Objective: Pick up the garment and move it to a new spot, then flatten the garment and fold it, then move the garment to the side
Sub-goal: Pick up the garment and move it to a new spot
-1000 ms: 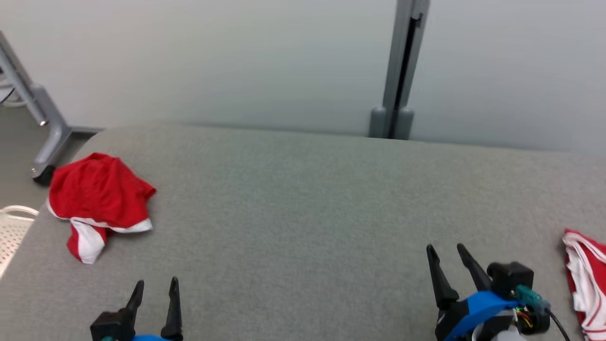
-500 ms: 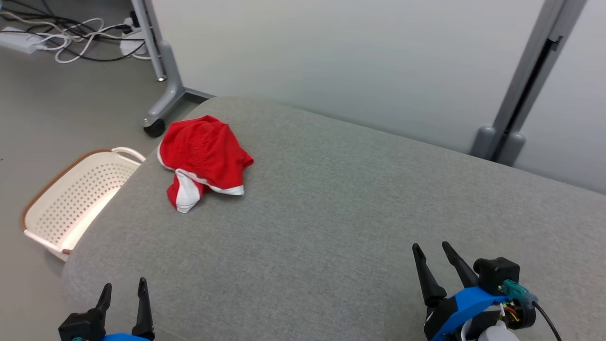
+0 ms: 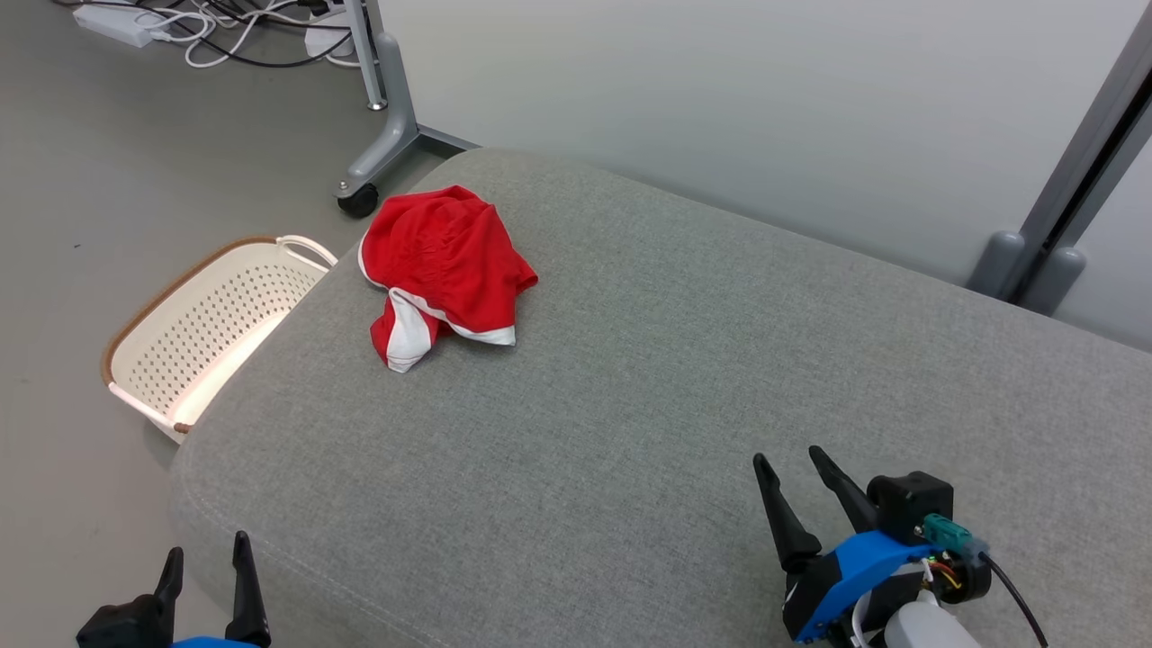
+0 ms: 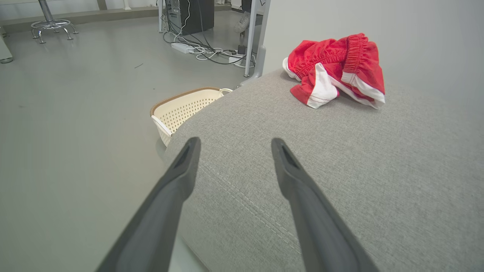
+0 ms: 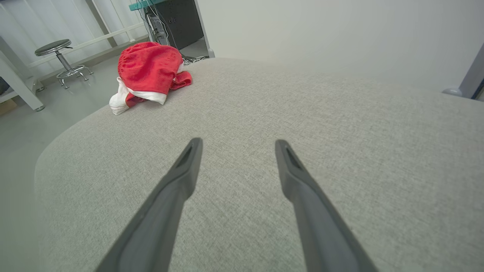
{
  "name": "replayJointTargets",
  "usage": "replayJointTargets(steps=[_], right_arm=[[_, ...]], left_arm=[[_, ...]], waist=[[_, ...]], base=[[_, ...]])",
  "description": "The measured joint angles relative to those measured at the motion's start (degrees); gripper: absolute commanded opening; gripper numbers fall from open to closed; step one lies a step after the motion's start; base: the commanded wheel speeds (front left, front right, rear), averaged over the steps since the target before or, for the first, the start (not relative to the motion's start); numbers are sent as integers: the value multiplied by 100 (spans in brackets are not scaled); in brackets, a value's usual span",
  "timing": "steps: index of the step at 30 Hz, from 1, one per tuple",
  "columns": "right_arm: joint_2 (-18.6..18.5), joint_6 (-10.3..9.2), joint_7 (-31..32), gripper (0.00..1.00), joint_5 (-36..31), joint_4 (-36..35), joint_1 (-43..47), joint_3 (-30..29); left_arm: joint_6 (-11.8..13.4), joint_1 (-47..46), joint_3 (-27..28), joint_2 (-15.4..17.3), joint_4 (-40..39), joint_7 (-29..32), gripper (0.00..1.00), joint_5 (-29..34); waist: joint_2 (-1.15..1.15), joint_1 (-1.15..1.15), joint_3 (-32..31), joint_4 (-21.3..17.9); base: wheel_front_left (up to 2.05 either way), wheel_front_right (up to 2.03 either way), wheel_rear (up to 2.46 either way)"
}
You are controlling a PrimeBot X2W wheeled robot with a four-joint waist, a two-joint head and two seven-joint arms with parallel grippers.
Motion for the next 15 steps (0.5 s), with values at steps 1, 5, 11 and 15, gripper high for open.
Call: replayJointTargets(steps=[1,5,11,15], right_arm=[[1,0,0,100,-2,2,-4,14],[1,0,0,100,-93,-7,-16,-12],[9,0,-1,100,-410,-138,-175,-144],[4,0,-1,100,-675,-270,-483,-86]], left_arm=[[0,-3,-2,-7,18,1,100,-19],[0,-169,-199,59,166,0,100,-176],[2,-994,-816,466,543,0,100,-922],[2,-1689,-1171,829,650,2,100,-1530]], waist=[[0,0,11,-2],[0,0,92,-32],[-1,-1,514,-262],[0,2,1018,-624]], base=[[0,0,0],[0,0,0],[0,0,0],[0,0,0]])
